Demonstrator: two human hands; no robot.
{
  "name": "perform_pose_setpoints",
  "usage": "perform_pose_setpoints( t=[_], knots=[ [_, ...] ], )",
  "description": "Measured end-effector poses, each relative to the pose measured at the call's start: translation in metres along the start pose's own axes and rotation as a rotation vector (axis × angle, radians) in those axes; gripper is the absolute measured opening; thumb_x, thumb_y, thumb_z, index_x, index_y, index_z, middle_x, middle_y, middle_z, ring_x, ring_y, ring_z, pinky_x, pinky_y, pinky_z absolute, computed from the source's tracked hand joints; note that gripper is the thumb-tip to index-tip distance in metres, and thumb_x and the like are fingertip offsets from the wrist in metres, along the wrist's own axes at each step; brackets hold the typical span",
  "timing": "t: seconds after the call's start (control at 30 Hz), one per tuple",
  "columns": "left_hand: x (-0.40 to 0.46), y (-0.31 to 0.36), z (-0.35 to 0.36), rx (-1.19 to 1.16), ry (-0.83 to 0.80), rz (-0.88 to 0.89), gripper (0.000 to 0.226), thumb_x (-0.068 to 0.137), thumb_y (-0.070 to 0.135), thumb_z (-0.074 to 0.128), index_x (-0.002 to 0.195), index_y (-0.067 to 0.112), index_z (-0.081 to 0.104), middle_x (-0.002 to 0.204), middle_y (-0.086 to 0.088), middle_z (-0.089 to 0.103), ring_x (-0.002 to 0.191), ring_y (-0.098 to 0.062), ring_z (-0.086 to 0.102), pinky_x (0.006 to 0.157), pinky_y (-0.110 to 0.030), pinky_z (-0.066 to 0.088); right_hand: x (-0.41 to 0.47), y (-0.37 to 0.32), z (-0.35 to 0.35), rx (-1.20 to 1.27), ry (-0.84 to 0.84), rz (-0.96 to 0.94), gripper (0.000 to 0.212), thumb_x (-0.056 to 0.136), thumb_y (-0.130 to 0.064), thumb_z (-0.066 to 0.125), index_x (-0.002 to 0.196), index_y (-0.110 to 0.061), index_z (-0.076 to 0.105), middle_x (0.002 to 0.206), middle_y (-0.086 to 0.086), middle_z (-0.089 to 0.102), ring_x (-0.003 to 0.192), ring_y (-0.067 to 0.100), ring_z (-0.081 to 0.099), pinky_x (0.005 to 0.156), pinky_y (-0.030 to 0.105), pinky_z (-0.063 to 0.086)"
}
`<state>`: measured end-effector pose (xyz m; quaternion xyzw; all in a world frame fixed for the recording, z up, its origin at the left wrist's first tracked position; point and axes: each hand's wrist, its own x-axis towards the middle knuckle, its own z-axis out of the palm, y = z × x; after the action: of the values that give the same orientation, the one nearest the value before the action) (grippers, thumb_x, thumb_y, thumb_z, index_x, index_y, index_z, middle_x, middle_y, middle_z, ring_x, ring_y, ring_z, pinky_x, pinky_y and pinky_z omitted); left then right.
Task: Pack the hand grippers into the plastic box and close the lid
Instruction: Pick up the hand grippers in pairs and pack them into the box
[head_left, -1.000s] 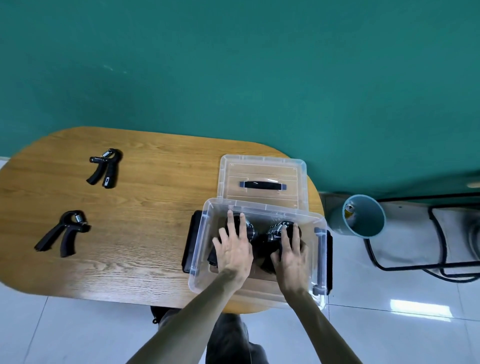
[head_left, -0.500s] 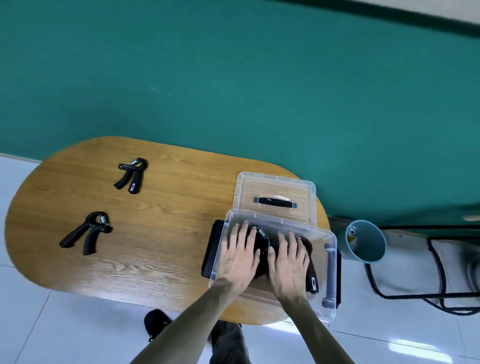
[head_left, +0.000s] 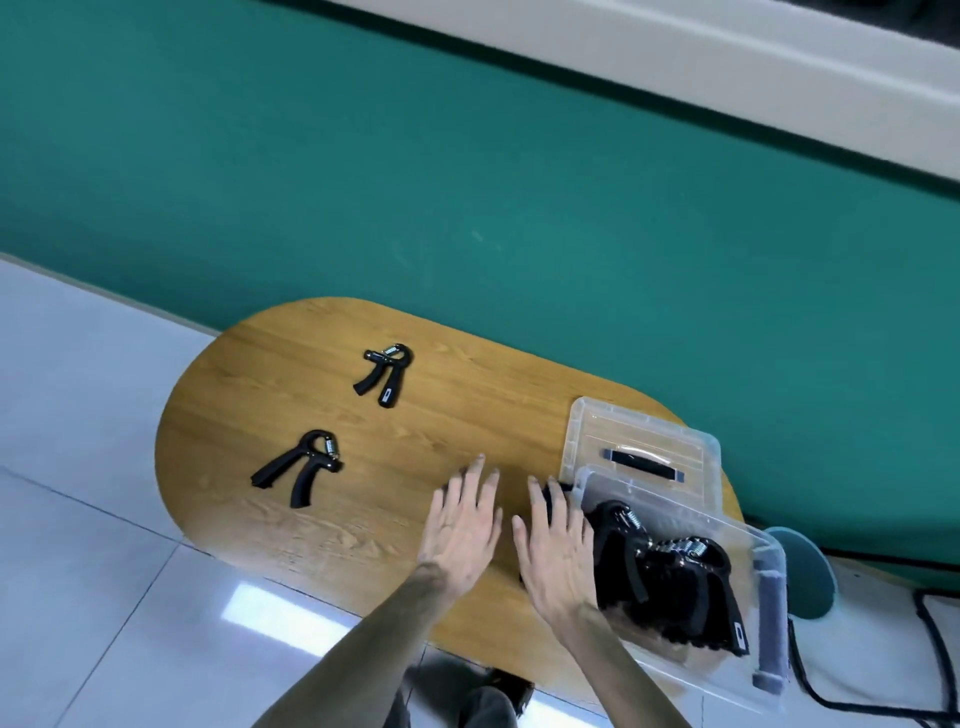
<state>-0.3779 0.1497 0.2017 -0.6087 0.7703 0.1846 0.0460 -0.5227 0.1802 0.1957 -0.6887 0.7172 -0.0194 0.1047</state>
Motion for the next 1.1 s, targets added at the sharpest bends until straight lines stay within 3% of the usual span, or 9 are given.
perform_pose_setpoints(
  t=[0.23,0.57,0.7,0.87,1.03,1.1],
  knots=[
    [-0.02,-0.091,-0.025,0.016,-0.005,-0.071,0.05,0.11,0.037,0.018,0.155,0.015,0.022,0.157,-0.01,0.027,0.13,-0.026,0.038,0.107,-0.042,0.034,0.016,-0.092,0.007,-0.089,-0.111,-0.068,0.056,0.102,-0.045,0.024,0.144,-0.017,0.046,0.142,0.012,0.054,0.115,0.035,0.059,0.087,0.048,0.054],
    [-0.033,-0.196,-0.008,-0.008,-0.077,-0.209,0.052,0.11,0.04,0.015,0.154,0.014,0.02,0.155,-0.012,0.031,0.134,-0.026,0.037,0.113,-0.043,0.034,0.047,-0.177,0.037,-0.15,-0.216,-0.206,0.055,0.101,-0.042,0.024,0.141,-0.017,0.051,0.139,0.012,0.055,0.104,0.032,0.061,0.08,0.045,0.054],
    [-0.025,-0.224,0.011,0.054,-0.176,-0.246,0.058,0.11,0.037,0.019,0.159,0.014,-0.001,0.167,-0.014,0.01,0.149,-0.031,0.022,0.122,-0.047,0.023,0.068,-0.2,0.051,-0.149,-0.284,-0.224,0.054,0.1,-0.041,0.023,0.138,-0.016,0.053,0.136,0.012,0.057,0.102,0.031,0.062,0.077,0.043,0.054],
    [-0.012,-0.253,0.02,0.076,-0.204,-0.28,0.063,0.109,0.041,0.021,0.159,0.01,-0.001,0.166,-0.015,0.009,0.145,-0.031,0.027,0.117,-0.045,0.03,0.099,-0.211,0.072,-0.153,-0.311,-0.258,0.053,0.101,-0.041,0.022,0.139,-0.016,0.049,0.138,0.013,0.055,0.105,0.032,0.06,0.079,0.044,0.054],
    [0.006,-0.275,0.033,0.019,-0.255,-0.343,0.064,0.108,0.039,0.019,0.159,0.011,-0.008,0.167,-0.018,-0.005,0.15,-0.035,0.018,0.121,-0.047,0.026,0.14,-0.206,0.096,-0.159,-0.297,-0.253,0.049,0.098,-0.041,0.047,0.138,-0.014,0.052,0.138,0.014,0.055,0.106,0.035,0.06,0.079,0.047,0.054],
    [0.013,-0.283,0.045,-0.031,-0.245,-0.383,0.067,0.108,0.039,0.02,0.159,0.011,-0.014,0.167,-0.02,-0.011,0.152,-0.036,0.012,0.122,-0.048,0.024,0.154,-0.206,0.11,-0.178,-0.298,-0.249,0.052,0.098,-0.043,0.047,0.141,-0.014,0.051,0.141,0.014,0.053,0.109,0.034,0.059,0.081,0.047,0.054]
  ],
)
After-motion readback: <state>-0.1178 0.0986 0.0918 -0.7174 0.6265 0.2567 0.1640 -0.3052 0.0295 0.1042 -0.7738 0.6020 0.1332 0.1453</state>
